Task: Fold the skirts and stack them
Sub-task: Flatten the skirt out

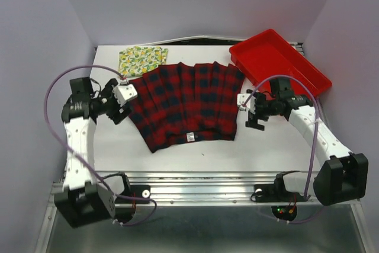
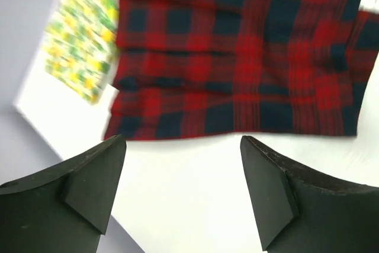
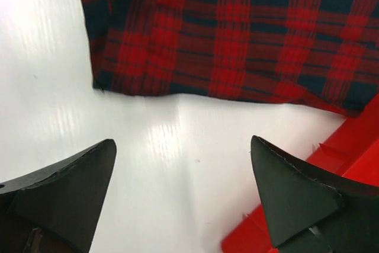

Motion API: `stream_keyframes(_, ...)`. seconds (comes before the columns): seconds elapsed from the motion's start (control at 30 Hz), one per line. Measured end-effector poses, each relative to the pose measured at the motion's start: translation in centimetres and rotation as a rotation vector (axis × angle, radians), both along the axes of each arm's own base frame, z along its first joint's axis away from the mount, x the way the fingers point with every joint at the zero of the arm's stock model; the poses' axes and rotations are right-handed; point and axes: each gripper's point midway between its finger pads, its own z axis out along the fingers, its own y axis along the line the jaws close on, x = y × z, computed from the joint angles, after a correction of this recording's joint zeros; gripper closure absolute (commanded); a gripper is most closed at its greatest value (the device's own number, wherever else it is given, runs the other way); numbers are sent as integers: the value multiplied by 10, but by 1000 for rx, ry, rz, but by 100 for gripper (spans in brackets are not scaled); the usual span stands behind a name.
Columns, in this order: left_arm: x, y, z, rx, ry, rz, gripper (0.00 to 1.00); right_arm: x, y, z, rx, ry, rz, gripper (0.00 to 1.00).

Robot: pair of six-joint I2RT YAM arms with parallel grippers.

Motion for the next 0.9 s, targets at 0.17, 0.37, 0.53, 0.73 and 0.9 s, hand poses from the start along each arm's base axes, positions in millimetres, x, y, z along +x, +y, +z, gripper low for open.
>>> stream_keyframes(0.17, 11, 25, -97, 197, 310, -86, 18, -13, -17, -46, -138, -16, 100, 18)
stream_keyframes(0.37, -44, -10, -153, 414, 382, -377, 19, -24, -8, -77, -191, -53, 258, 22)
stream_keyframes(0.53, -61, -25, -183, 506, 353, -523, 20, -28, 28, -95, -190, -180, 427, 24)
stream_keyframes(0.73, -57, -30, -202, 568, 335, -612, 14, -24, 50, -110, -201, -272, 560, 25)
stream_keyframes(0.9, -49, -43, -202, 594, 257, -691, 17, -15, 57, -119, -208, -331, 618, 38)
